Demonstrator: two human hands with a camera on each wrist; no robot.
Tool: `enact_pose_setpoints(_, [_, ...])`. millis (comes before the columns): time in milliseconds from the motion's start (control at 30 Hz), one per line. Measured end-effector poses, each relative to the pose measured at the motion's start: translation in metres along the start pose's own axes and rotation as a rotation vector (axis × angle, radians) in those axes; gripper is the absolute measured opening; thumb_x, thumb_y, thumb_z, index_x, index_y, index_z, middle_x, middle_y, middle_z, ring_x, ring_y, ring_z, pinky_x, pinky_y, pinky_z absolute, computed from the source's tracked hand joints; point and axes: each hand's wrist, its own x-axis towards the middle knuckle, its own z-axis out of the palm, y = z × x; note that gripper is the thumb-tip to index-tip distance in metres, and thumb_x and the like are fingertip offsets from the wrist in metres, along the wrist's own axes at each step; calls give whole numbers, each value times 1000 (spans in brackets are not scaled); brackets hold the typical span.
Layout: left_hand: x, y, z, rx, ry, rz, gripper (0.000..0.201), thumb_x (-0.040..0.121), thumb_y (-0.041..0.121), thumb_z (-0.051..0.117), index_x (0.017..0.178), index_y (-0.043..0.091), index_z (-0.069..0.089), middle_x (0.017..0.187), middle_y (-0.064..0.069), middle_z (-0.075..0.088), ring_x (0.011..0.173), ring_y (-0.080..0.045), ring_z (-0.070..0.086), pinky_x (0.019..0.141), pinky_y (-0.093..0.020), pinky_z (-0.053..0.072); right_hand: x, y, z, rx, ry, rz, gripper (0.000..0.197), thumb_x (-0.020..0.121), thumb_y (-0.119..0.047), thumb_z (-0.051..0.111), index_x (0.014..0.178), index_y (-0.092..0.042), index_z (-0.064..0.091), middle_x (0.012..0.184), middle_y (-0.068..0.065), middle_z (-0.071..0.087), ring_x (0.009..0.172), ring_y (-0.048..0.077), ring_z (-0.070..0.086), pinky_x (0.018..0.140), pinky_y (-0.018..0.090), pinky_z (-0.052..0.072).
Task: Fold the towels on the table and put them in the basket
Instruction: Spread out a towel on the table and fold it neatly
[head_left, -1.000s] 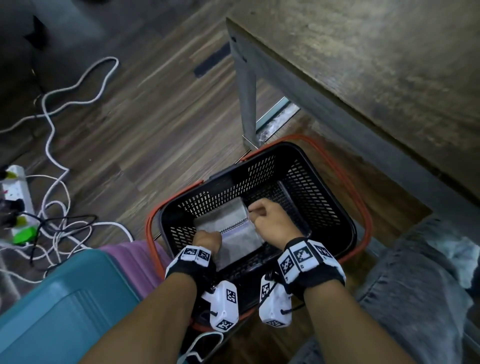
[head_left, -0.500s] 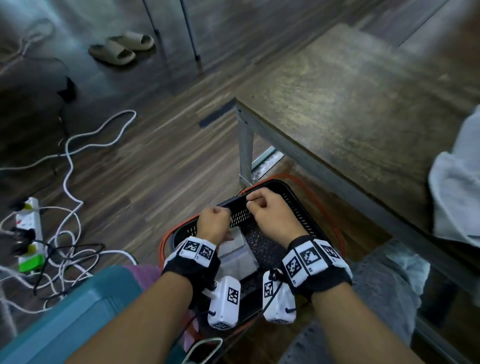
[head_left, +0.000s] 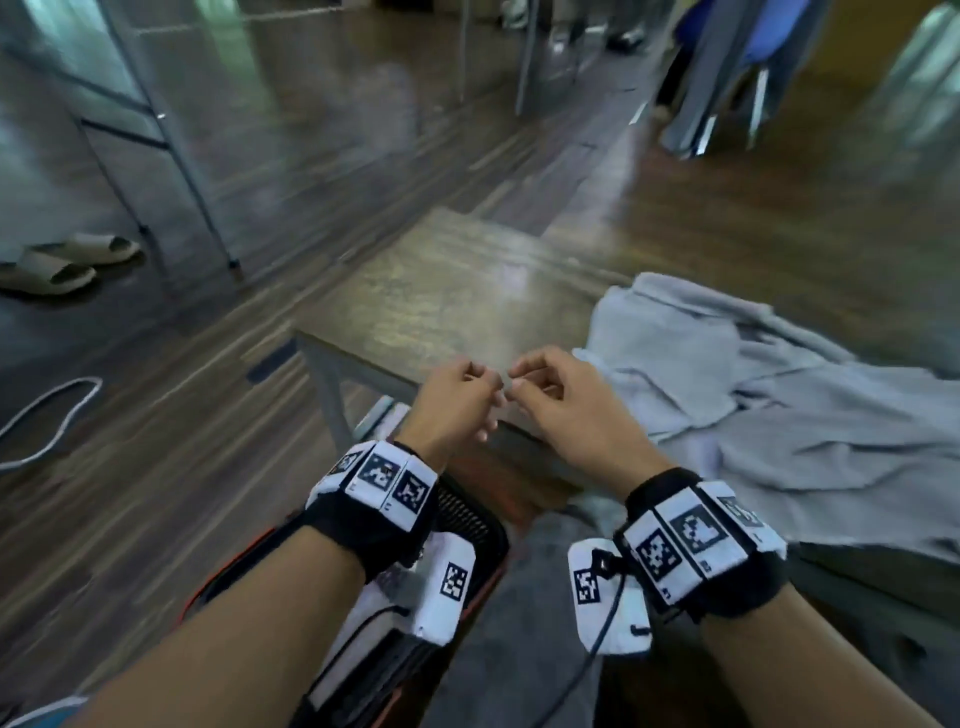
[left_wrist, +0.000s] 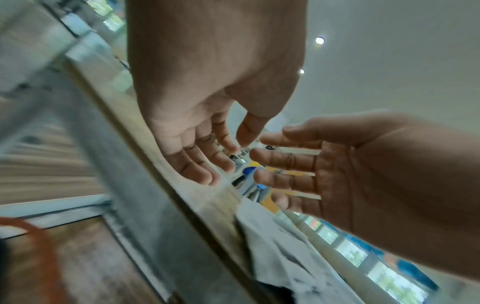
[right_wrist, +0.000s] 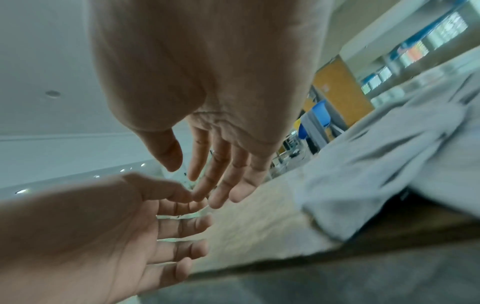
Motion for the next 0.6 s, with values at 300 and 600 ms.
enact_pose_setpoints(300, [-1, 47, 150, 473, -254, 269, 14, 88, 15, 60, 78, 6, 63, 68, -4, 61, 72, -24, 57, 72, -37, 52, -64, 78, -144, -27, 305, 137, 6, 96, -19, 62, 100, -16, 63, 91, 5, 69, 85, 25, 66, 75, 37, 52])
enact_pose_setpoints(600, [0, 24, 236, 1083, -383, 522, 40, 74, 52, 72, 103, 24, 69, 112, -8, 53, 113, -29, 45, 99, -44, 42, -109, 160, -201, -270, 264, 274, 15, 93, -26, 62, 107, -22, 59, 90, -10, 61, 81, 7, 57, 65, 23, 41])
